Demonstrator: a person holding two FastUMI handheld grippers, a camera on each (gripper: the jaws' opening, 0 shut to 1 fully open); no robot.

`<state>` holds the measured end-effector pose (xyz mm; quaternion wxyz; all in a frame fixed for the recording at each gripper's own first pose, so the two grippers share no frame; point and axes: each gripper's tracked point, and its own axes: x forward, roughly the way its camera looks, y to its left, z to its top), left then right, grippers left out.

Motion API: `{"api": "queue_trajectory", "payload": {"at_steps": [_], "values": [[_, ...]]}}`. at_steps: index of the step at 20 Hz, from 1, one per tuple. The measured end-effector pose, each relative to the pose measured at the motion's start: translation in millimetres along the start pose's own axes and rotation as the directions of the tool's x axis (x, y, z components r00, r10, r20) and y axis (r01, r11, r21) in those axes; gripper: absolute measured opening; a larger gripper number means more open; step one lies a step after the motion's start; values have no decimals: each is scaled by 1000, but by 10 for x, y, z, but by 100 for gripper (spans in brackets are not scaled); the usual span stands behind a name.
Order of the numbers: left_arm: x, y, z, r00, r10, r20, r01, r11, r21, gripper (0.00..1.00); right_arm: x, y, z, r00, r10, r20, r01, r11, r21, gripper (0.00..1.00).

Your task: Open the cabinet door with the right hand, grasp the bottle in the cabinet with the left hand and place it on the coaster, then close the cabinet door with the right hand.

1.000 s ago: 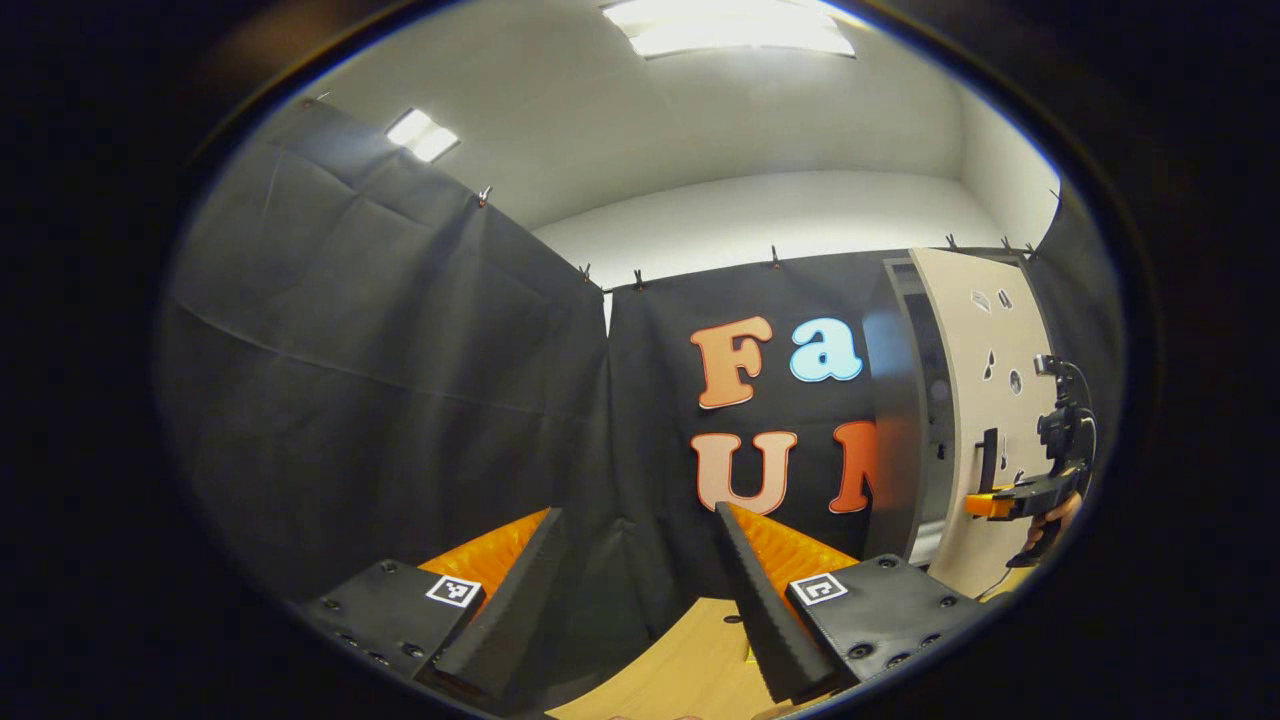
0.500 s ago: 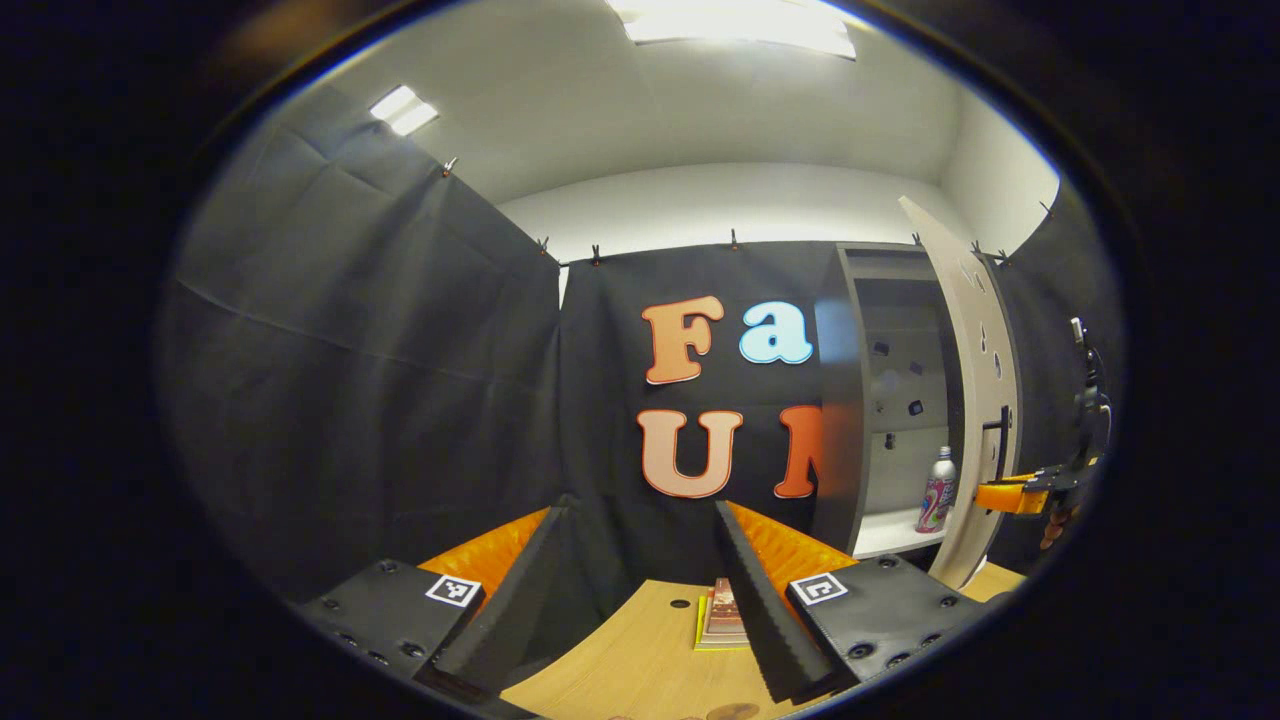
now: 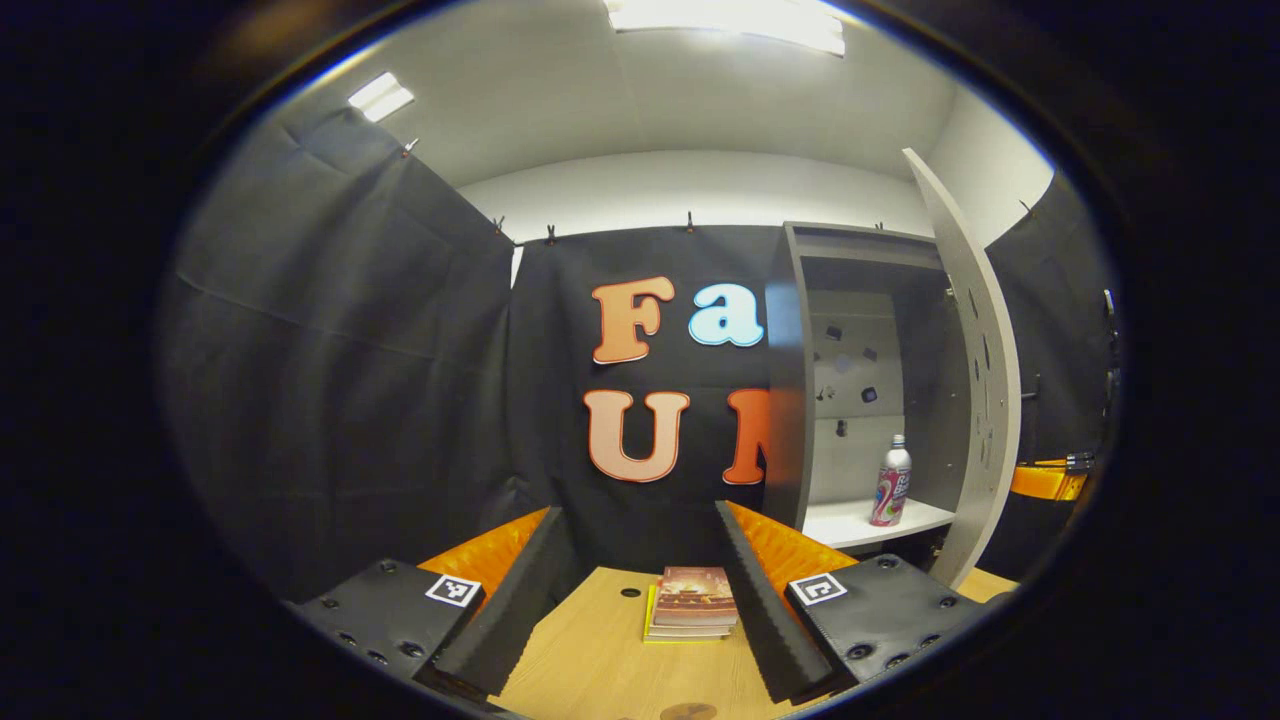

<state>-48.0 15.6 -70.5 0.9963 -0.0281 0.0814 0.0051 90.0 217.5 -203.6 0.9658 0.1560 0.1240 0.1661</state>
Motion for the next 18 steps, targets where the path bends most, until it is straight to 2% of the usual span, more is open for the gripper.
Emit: {"api": "queue_trajectory", "payload": {"at_steps": [1,2,4,5,7,8,9,16,17,18], "values": [[9,-35,-5,1000,-14,-5,14,1000,6,92,-25,-25,12,1000,-1,5,1,1000,10,22],[15,-65,-24,1000,-24,-7,24,1000,15,92,-36,-40,17,1000,2,11,-2,1000,26,18],[32,-146,-38,999,-50,-7,50,998,27,92,-60,-78,26,999,20,25,-21,998,56,27],[48,-203,-42,998,-67,-7,68,997,28,92,-56,-86,20,999,31,30,-34,996,78,22],[74,-322,-66,994,-106,-13,106,994,25,92,-86,-121,35,998,45,41,-49,993,109,22],[76,-403,-86,992,-126,-17,127,992,24,92,-109,-135,48,998,47,46,-52,993,109,18],[69,-473,-98,990,-140,-20,140,990,26,92,-133,-150,51,998,50,50,-55,993,104,22],[150,-1095,-285,970,-240,-44,240,971,5,92,-197,-225,64,995,68,70,-73,994,75,29],[188,-1210,-309,966,-255,-44,255,967,1,96,-201,-236,58,995,65,70,-70,994,79,29],[223,-1302,-337,963,-266,-46,266,964,-3,93,-209,-246,53,995,62,74,-68,995,78,31]]}}
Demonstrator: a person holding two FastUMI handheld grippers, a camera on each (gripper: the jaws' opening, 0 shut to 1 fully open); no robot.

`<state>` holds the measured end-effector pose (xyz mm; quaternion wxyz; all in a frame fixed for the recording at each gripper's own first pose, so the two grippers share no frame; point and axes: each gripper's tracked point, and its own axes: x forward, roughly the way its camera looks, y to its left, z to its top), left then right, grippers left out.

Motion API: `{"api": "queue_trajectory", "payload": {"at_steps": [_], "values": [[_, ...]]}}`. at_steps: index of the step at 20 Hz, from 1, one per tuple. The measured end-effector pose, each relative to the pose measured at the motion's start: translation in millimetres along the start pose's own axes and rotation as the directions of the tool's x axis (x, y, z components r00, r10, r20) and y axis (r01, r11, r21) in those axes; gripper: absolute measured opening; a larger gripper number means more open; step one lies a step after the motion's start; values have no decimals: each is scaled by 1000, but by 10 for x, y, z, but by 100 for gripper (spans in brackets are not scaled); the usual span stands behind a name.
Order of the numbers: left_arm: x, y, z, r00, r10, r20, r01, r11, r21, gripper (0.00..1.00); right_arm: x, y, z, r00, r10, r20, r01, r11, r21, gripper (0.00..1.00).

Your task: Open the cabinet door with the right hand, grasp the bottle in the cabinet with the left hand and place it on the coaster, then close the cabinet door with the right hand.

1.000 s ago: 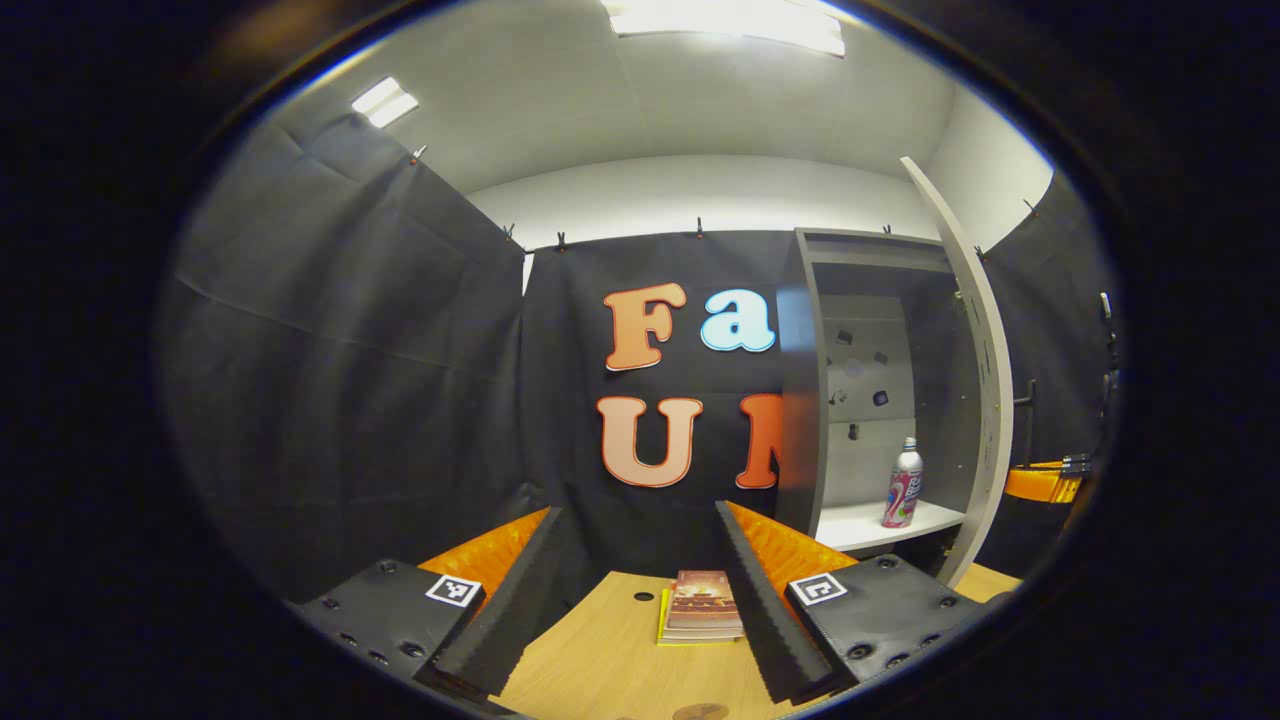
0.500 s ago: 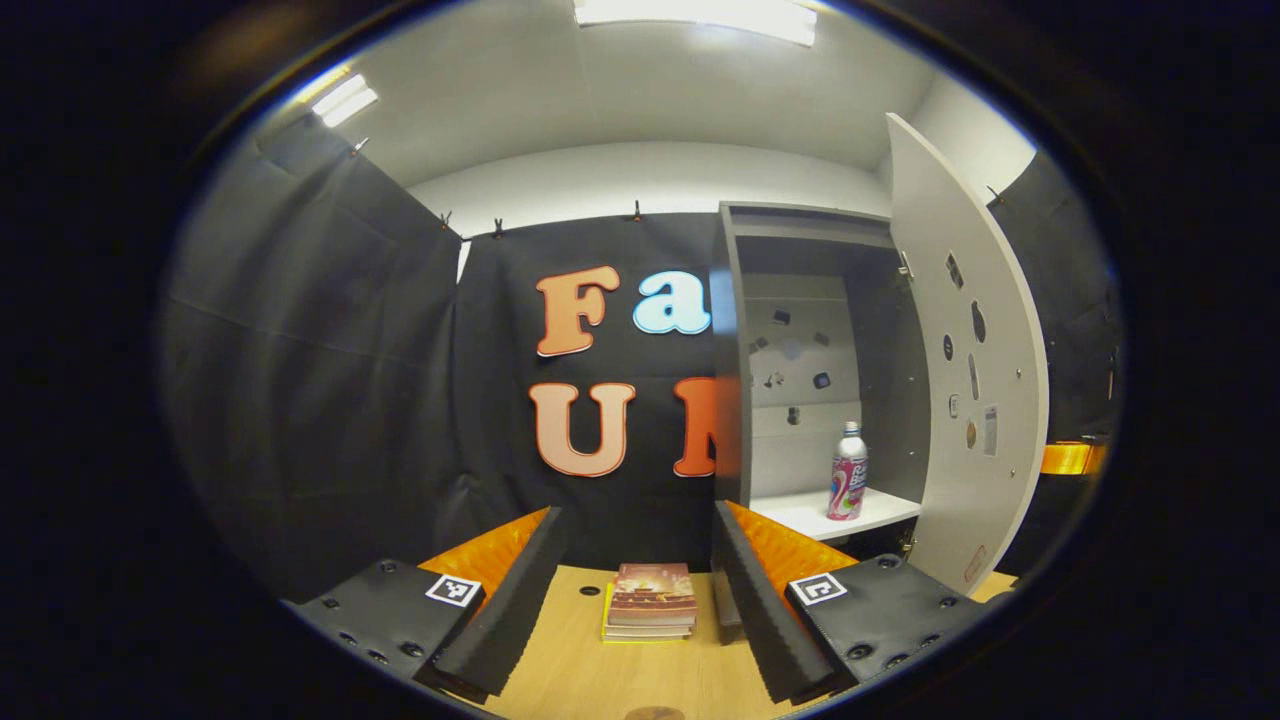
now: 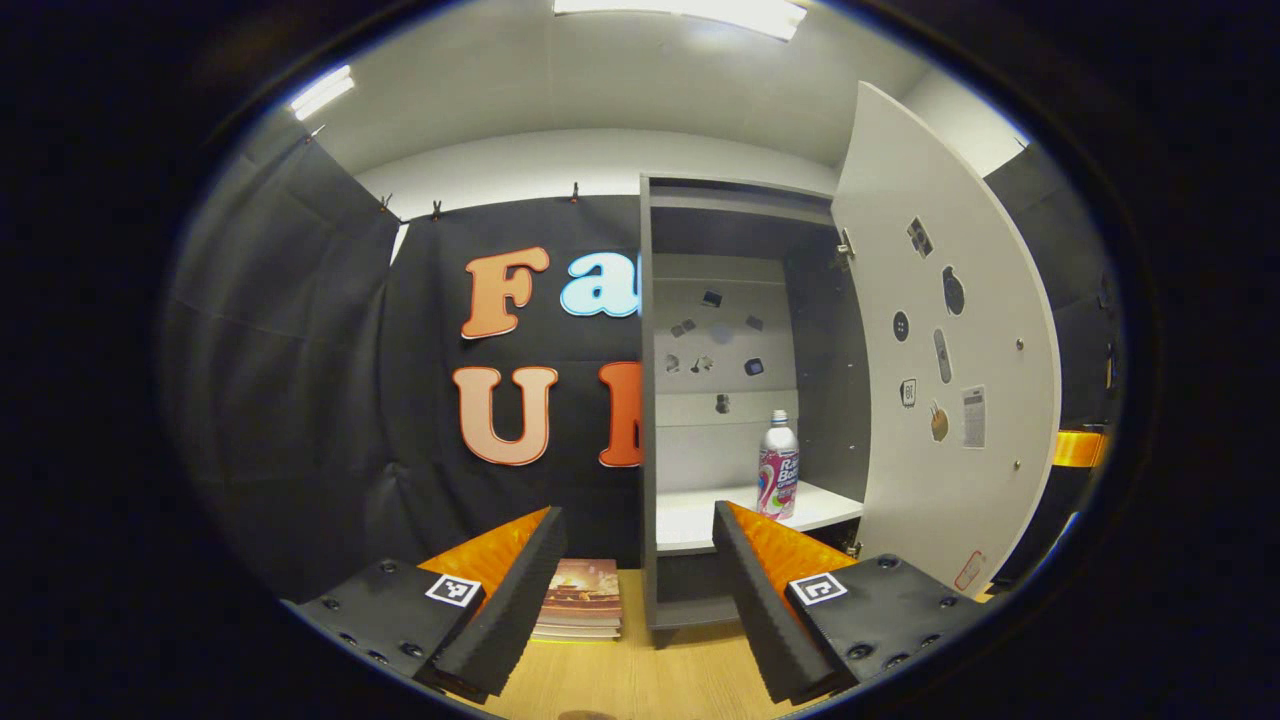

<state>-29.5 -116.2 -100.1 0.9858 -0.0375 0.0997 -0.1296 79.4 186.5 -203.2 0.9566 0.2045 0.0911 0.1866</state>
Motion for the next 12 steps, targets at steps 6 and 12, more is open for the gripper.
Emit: {"api": "queue_trajectory", "payload": {"at_steps": [6,12], "values": [[435,-639,-111,995,-100,-16,100,995,-23,96,-69,-91,-91,998,-56,-8,54,985,-164,43],[880,-1161,-295,982,-182,-53,181,983,-21,96,-67,-164,-4,997,-73,37,78,981,-179,55]]}}
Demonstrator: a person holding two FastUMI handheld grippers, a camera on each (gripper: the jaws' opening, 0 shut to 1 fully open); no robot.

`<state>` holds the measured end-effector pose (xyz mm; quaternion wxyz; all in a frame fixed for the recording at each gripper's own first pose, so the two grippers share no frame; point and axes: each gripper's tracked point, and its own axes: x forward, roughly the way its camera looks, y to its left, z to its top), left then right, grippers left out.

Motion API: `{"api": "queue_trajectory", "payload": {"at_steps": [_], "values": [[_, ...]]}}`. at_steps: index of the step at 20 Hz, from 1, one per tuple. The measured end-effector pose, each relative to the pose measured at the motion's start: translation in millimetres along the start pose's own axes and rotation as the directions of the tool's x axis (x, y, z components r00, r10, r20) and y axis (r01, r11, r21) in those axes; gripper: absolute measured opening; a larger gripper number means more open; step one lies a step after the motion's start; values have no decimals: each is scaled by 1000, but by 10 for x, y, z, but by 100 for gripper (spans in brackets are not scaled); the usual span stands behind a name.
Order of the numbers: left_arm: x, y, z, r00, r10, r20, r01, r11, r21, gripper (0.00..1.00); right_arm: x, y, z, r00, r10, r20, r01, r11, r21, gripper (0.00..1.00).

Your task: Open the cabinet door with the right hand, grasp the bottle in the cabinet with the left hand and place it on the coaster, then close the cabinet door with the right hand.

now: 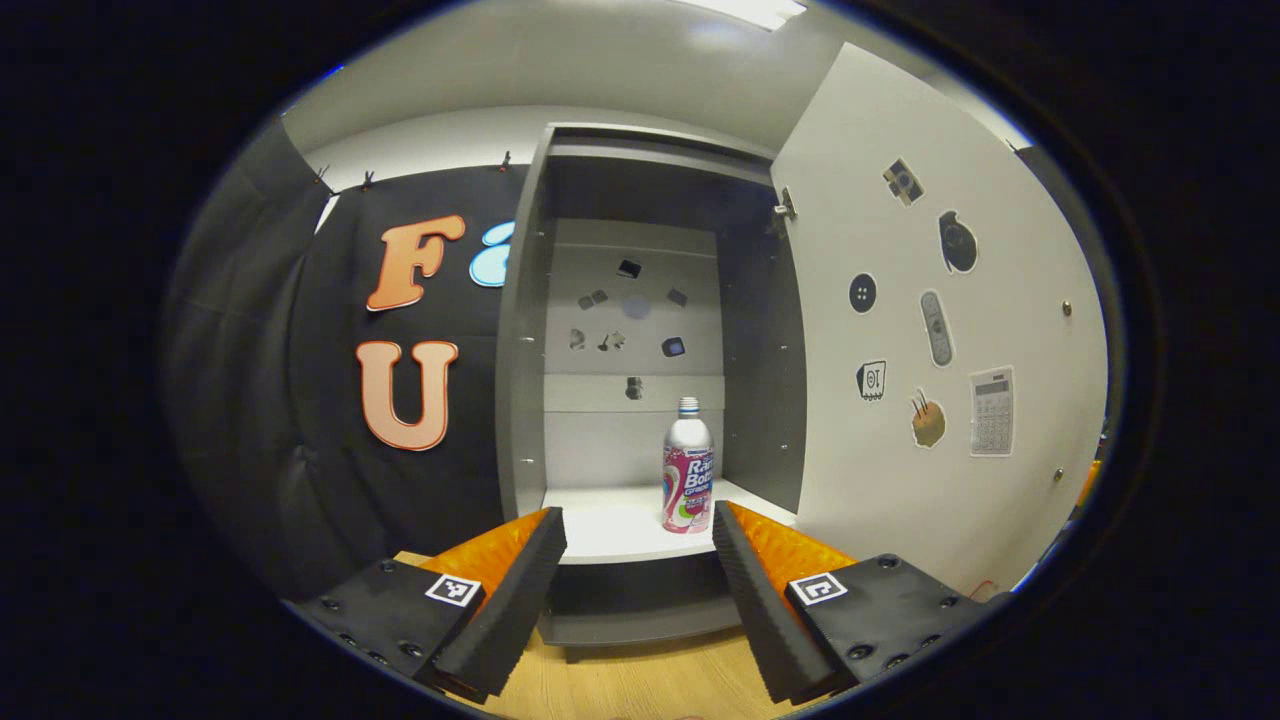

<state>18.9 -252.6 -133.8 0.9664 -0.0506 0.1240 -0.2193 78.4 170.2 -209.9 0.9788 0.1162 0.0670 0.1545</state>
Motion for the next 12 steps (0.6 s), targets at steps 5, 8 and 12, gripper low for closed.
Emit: {"api": "queue_trajectory", "payload": {"at_steps": [5,8,12], "values": [[369,-330,-57,999,-45,-13,45,999,25,94,12,-58,11,999,-30,12,30,1000,-5,61],[633,-495,-79,997,-75,-11,76,997,13,97,10,-107,31,997,-70,24,70,997,-36,68],[998,-561,-127,997,-78,-15,79,997,21,96,23,-142,72,993,-97,68,101,993,-56,59]]}}
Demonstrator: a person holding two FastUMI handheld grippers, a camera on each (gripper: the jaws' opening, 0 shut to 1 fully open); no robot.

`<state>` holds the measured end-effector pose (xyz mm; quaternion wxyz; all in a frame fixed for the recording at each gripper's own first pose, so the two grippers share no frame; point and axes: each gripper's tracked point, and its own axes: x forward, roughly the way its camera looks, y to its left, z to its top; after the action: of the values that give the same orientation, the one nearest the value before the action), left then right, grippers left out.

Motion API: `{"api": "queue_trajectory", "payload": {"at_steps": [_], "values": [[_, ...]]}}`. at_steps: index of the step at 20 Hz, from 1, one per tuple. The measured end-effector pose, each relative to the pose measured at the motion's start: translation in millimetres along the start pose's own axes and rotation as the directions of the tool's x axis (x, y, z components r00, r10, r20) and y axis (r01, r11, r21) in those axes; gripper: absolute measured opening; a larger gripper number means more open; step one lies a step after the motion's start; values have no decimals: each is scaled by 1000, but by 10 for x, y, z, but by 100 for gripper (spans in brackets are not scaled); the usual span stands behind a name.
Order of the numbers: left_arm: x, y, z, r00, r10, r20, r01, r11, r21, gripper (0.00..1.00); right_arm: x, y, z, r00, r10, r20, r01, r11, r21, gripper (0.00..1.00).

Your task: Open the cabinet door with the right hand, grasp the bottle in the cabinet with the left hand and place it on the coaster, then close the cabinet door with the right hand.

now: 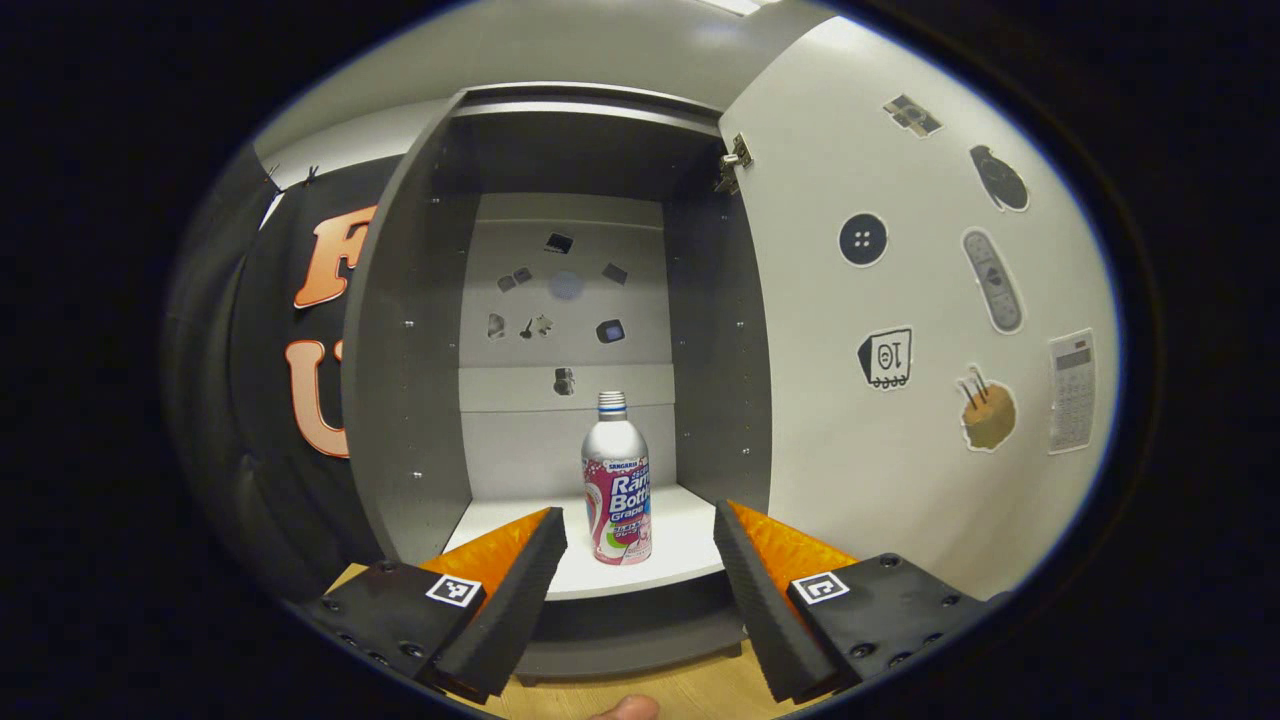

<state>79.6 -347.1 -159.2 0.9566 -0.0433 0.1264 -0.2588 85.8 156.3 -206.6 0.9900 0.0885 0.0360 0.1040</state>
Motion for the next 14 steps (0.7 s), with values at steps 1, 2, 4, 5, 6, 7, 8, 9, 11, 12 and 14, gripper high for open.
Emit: {"api": "queue_trajectory", "payload": {"at_steps": [1,2,4,5,6,7,8,9,11,12,14], "values": [[95,-7,-26,1000,2,-6,-2,1000,-1,94,2,-5,10,1000,-4,5,4,1000,2,64],[180,-3,-73,1000,4,-17,-4,1000,3,94,3,-16,8,1000,-6,9,6,1000,6,64],[363,-5,-155,999,10,-39,-9,1000,6,97,14,-5,1,1000,-3,10,3,1000,20,64],[447,-4,-186,999,10,-45,-10,1000,1,97,32,0,1,1000,4,13,-4,1000,24,70],[534,-11,-219,999,11,-50,-11,1000,-1,94,30,-15,7,1000,11,15,-11,1000,26,69],[626,2,-246,998,18,-53,-18,1000,-1,94,30,-12,11,1000,14,18,-14,1000,24,76],[707,27,-283,998,26,-62,-26,1000,4,94,28,-30,19,1000,12,21,-13,1000,19,75],[796,68,-318,997,44,-69,-44,999,6,97,39,-44,17,1000,10,24,-10,1000,16,76],[980,116,-383,995,61,-85,-61,998,3,100,38,-44,15,1000,12,23,-12,1000,18,82],[1056,135,-400,994,61,-91,-62,998,-7,97,40,-45,14,1000,13,22,-14,1000,20,86],[1216,167,-436,993,57,-100,-60,998,-29,97,35,-52,9,1000,16,22,-17,1000,19,89]]}}
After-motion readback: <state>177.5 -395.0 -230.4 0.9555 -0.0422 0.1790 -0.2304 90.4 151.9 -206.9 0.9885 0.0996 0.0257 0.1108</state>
